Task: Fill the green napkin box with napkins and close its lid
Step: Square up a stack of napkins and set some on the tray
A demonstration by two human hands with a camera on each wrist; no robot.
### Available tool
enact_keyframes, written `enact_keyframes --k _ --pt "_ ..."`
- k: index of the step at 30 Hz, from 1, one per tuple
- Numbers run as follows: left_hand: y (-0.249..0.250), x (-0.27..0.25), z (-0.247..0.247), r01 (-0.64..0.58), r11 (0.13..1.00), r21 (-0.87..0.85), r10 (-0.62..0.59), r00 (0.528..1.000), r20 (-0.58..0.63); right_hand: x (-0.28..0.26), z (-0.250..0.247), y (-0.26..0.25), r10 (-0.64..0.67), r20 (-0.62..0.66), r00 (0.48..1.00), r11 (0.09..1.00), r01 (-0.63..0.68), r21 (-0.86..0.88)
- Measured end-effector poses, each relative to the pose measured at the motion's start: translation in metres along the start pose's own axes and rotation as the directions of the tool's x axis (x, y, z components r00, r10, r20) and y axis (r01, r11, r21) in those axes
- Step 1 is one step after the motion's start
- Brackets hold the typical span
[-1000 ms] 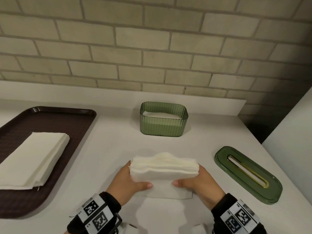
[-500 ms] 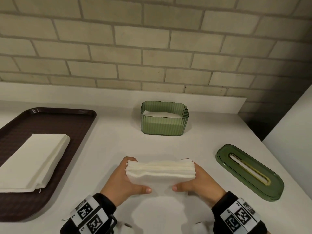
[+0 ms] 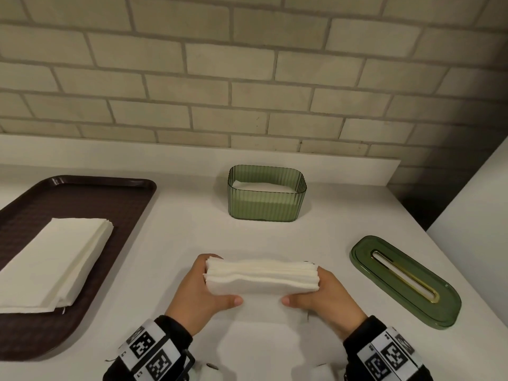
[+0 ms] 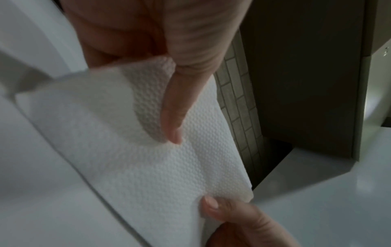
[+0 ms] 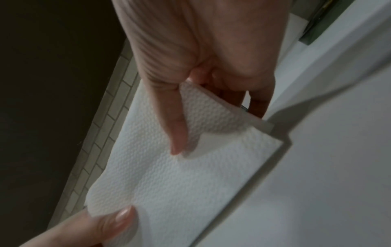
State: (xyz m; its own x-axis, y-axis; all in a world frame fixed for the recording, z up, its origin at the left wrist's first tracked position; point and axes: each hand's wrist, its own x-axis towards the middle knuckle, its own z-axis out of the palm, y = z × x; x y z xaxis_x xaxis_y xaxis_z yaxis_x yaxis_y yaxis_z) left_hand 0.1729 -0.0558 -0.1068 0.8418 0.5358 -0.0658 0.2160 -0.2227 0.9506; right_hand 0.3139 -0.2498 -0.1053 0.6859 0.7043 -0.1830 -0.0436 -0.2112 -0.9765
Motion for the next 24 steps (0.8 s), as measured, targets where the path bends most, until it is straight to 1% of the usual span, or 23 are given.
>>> enact_keyframes --k 3,5,6,7,9,11,13,14,15,16,17,18,19,20,21,22,24 --pt "0.005 -0.002 -0.012 -0.006 0.999 0.033 0.005 1.000 0.018 -0.002 -0.005 -0.012 -0.086 0.003 0.996 0.994 0.086 -0.060" --pt "0.018 -0.004 -0.025 -0.074 0.994 0.085 0.073 0.997 0.014 -0.004 -0.008 -0.027 -0.173 0.009 0.985 0.977 0.172 -0.122" --pt "0.028 -0.006 -0.031 -0.128 0.981 0.145 0.127 0.992 0.019 -0.005 -0.009 -0.037 -0.228 0.010 0.974 0.958 0.226 -0.176" --pt "0.040 -0.009 -0.036 -0.184 0.959 0.216 0.180 0.983 0.039 -0.007 -0.010 -0.048 -0.284 0.017 0.959 0.930 0.279 -0.239" --pt "0.064 -0.015 -0.038 -0.296 0.897 0.329 0.269 0.955 0.124 -0.014 -0.008 -0.071 -0.380 0.061 0.923 0.854 0.375 -0.361" --pt "0.080 -0.017 -0.030 -0.374 0.848 0.377 0.306 0.924 0.227 -0.020 -0.002 -0.094 -0.438 0.126 0.890 0.765 0.442 -0.468" --pt "0.086 -0.016 -0.016 -0.403 0.855 0.325 0.303 0.899 0.316 -0.025 0.005 -0.113 -0.471 0.188 0.862 0.675 0.489 -0.552" --pt "0.085 -0.014 -0.009 -0.396 0.881 0.260 0.307 0.895 0.322 -0.027 0.008 -0.121 -0.483 0.211 0.850 0.645 0.508 -0.570" --pt "0.082 -0.013 -0.004 -0.371 0.911 0.181 0.311 0.905 0.289 -0.027 0.010 -0.127 -0.491 0.223 0.842 0.628 0.520 -0.579" --pt "0.080 -0.011 0.000 -0.336 0.937 0.094 0.308 0.923 0.231 -0.027 0.011 -0.131 -0.498 0.217 0.840 0.628 0.521 -0.578" --pt "0.076 -0.010 0.001 -0.295 0.956 0.002 0.290 0.941 0.172 -0.026 0.011 -0.133 -0.504 0.187 0.843 0.646 0.512 -0.566" --pt "0.072 -0.008 0.002 -0.252 0.963 -0.093 0.263 0.955 0.137 -0.024 0.010 -0.132 -0.503 0.136 0.854 0.687 0.490 -0.537" --pt "0.068 -0.006 0.003 -0.213 0.962 -0.171 0.236 0.963 0.128 -0.021 0.008 -0.129 -0.480 0.076 0.874 0.748 0.454 -0.484" --pt "0.064 -0.005 0.002 -0.182 0.958 -0.223 0.214 0.968 0.130 -0.018 0.006 -0.124 -0.432 0.032 0.901 0.819 0.406 -0.405" --pt "0.060 -0.004 0.002 -0.160 0.952 -0.262 0.198 0.972 0.129 -0.015 0.004 -0.117 -0.362 0.016 0.932 0.885 0.349 -0.308" --pt "0.057 -0.003 0.002 -0.141 0.945 -0.295 0.184 0.975 0.123 -0.012 0.003 -0.108 -0.287 0.030 0.958 0.933 0.286 -0.217" --pt "0.049 -0.001 0.002 -0.122 0.931 -0.343 0.169 0.979 0.110 -0.008 0.005 -0.089 -0.173 0.110 0.979 0.975 0.186 -0.124"
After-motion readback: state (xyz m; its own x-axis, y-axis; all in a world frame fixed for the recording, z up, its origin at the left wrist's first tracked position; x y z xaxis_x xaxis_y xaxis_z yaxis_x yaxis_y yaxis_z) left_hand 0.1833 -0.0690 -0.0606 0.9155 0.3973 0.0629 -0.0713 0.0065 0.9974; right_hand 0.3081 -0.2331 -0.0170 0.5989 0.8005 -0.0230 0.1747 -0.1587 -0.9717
